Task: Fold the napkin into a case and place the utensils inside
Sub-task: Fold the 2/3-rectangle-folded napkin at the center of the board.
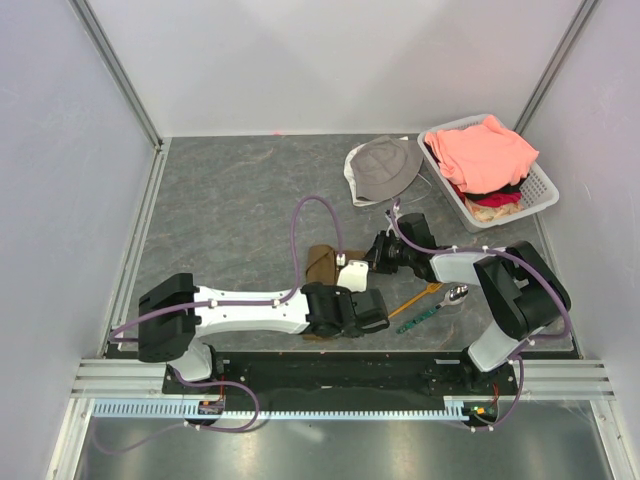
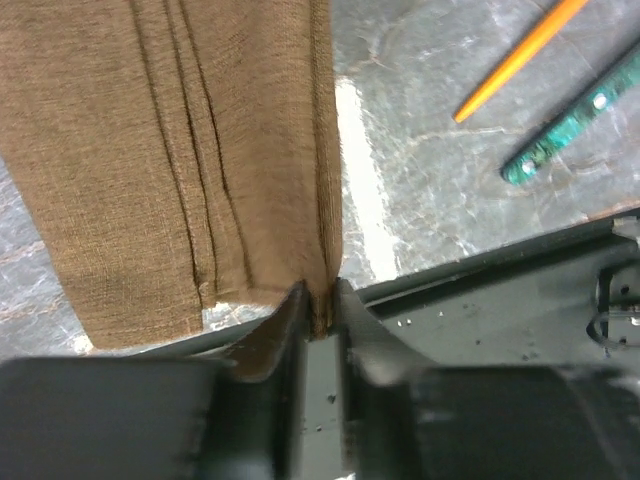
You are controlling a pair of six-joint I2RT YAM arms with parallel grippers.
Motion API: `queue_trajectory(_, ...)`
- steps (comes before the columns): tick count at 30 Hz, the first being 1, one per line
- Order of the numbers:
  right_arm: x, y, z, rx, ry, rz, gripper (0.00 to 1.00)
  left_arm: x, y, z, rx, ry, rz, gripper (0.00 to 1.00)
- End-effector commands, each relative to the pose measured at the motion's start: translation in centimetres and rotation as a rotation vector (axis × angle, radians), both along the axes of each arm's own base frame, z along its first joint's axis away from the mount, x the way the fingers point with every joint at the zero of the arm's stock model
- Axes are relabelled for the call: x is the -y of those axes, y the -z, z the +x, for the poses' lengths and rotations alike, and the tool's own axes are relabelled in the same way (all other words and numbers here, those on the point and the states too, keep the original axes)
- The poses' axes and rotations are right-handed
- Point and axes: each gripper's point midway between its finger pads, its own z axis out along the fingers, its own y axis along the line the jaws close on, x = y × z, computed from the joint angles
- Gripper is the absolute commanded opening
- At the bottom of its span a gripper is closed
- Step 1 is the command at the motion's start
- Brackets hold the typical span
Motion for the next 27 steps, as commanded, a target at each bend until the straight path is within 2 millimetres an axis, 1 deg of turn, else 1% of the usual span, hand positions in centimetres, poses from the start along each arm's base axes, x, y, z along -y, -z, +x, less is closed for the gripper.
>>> queue_trajectory(1,-0.3,-1.2,1.3,0.067,-0.025,-0.001,0.03,1.4,-3.6,1.1,0.018,0.022,-0.124,0.34)
queue_trajectory(2,-0.4,-1.2,1.2,0.070,-0.031,-0.003,0.00,1.6,-3.9,1.0,-0.006,0.042,-0.144,0.37)
queue_trajectory(3,-0.3,-1.2,1.2,0.067,-0.031,-0.006,0.00,1.5,-5.1,1.9,0.005,0.034,-0.181,0.38)
queue_trajectory(5,-0.4,-1.4,1.3,0.074,-0.039,-0.006,0.00,1.1,-6.2,3.2,0.002,0.019,-0.229,0.38)
queue_trajectory(6,-0.5,-1.5,1.4,0.076,-0.041,-0.007,0.00,0.7,-6.3,3.7,0.005,0.025,-0.237,0.39)
queue_trajectory(7,-0.4,-1.5,1.4,0.073,-0.040,-0.010,0.00,0.5,-7.3,4.4,0.018,0.020,-0.278,0.38)
queue_trajectory(8,-0.5,-1.5,1.4,0.069,-0.039,-0.010,0.00,-0.4,-7.4,6.1,0.012,-0.019,-0.293,0.34)
queue_trajectory(9,-0.4,-1.5,1.5,0.067,-0.032,-0.010,0.00,-1.3,-6.7,6.8,0.004,-0.033,-0.282,0.31)
queue_trajectory(10,-0.4,-1.6,1.5,0.069,-0.026,-0.008,0.00,-1.4,-7.0,7.9,0.010,-0.047,-0.314,0.27)
queue_trajectory(11,-0.4,-1.7,1.6,0.063,-0.014,-0.002,0.00,-2.4,-6.7,9.7,0.008,-0.084,-0.322,0.21)
queue_trajectory(12,-0.4,-1.8,1.7,0.067,-0.005,-0.005,0.00,-2.9,-5.9,10.6,0.011,-0.092,-0.308,0.18)
queue_trajectory(13,-0.5,-1.8,1.6,0.065,-0.003,-0.005,0.00,-3.1,-5.0,11.6,0.006,-0.101,-0.296,0.15)
queue_trajectory(14,-0.5,-1.8,1.7,0.060,0.004,-0.006,0.00,-3.9,-4.4,13.0,0.012,-0.131,-0.272,0.11)
queue_trajectory(16,-0.7,-1.8,1.7,0.048,0.006,-0.014,0.00,-4.1,-4.0,14.3,0.036,-0.138,-0.238,0.09)
queue_trajectory(17,-0.7,-2.0,1.8,0.042,0.011,-0.018,0.00,-4.3,-2.9,15.3,0.052,-0.150,-0.197,0.08)
queue_trajectory(18,-0.8,-1.9,1.7,0.037,0.013,-0.024,0.00,-4.3,-2.6,15.8,0.062,-0.160,-0.185,0.07)
queue_trajectory(19,-0.9,-1.9,1.7,0.035,0.011,-0.023,0.00,-4.2,-2.0,16.1,0.059,-0.164,-0.176,0.07)
queue_trajectory(20,-0.9,-1.9,1.7,0.027,0.014,-0.027,0.00,-4.1,-0.8,16.5,0.041,-0.166,-0.164,0.06)
queue_trajectory(22,-0.8,-1.8,1.8,0.026,0.024,-0.044,0.00,-4.2,0.0,17.1,0.050,-0.184,-0.151,0.06)
queue_trajectory(23,-0.9,-1.8,1.8,0.021,0.026,-0.046,0.00,-4.1,0.8,17.5,0.050,-0.190,-0.143,0.05)
queue_trajectory(25,-1.0,-2.1,1.9,0.027,0.030,-0.054,0.00,-4.2,1.7,17.9,0.053,-0.197,-0.124,0.05)
queue_trajectory(27,-1.4,-2.6,1.8,0.032,0.030,-0.055,0.00,-4.4,3.4,18.2,0.034,-0.210,-0.095,0.04)
